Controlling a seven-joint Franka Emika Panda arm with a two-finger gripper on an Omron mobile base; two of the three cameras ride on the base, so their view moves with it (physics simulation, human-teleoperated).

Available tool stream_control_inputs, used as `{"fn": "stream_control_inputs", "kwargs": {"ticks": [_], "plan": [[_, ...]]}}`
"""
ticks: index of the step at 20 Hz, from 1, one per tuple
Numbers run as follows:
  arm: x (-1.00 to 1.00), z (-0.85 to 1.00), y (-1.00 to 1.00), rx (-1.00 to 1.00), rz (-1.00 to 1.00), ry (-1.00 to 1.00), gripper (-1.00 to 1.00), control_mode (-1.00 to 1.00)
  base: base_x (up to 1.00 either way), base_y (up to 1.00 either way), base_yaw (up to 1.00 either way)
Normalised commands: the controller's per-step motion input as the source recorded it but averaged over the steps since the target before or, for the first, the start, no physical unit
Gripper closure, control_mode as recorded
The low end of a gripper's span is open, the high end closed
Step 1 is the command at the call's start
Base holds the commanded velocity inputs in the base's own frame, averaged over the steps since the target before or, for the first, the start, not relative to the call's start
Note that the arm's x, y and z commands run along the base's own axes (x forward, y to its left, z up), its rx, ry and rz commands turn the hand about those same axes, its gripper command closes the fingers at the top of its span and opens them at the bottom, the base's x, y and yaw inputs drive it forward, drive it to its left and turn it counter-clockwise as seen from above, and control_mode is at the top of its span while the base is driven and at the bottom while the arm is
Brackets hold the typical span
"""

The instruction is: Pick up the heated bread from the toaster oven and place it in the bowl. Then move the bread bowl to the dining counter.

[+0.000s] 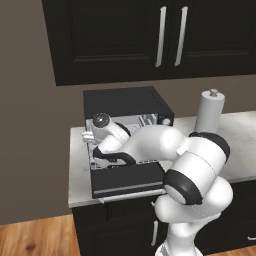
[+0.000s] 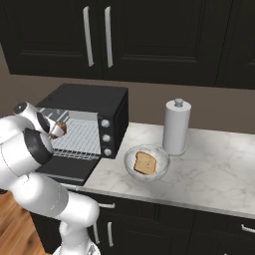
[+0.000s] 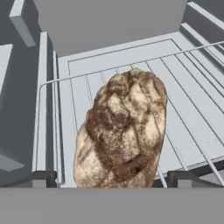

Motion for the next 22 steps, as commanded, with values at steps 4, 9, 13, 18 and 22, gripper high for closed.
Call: {"fn": "stream_control_inputs", "kwargs": {"ticks": [4,9,13,18,22], "plan": [[0.16,-0.01,-0.05,0.00,-0.01,-0.03,-1.00,-1.00,0.00,0.00,0.00],[0.09,0.00,-0.01,0.00,0.00,-0.01,1.00,-1.00,0.00,0.00,0.00],[0.00,0.00,0.00,0.00,0.00,0.00,1.00,-1.00,0.00,0.00,0.00],[-0.43,0.03,-0.11,0.01,0.00,-0.03,1.00,-1.00,0.00,0.00,0.00],[-0.91,0.27,-0.36,0.04,0.00,-0.11,1.00,-1.00,0.00,0.00,0.00]]}}
